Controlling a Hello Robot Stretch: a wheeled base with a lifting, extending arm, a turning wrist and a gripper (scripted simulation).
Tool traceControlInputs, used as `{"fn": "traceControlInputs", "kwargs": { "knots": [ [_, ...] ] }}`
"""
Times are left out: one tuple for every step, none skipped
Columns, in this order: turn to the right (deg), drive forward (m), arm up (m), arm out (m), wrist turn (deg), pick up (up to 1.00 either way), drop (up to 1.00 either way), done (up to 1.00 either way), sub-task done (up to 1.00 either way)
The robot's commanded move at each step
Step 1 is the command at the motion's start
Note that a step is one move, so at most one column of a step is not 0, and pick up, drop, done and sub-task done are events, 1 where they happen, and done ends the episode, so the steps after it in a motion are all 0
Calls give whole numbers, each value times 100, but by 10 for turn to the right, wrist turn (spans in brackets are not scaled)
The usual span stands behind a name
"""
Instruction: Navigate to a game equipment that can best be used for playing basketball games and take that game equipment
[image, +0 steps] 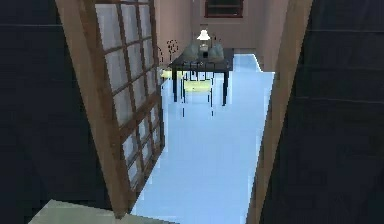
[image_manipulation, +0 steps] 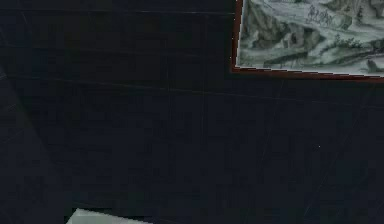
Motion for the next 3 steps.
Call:
{"fn": "traceControlInputs", "kwargs": {
  "knots": [
    [30,0,0,0,0,0,0,0,0],
    [0,100,0,0,0,0,0,0,0],
    [30,0,0,0,0,0,0,0,0]
  ]
}}
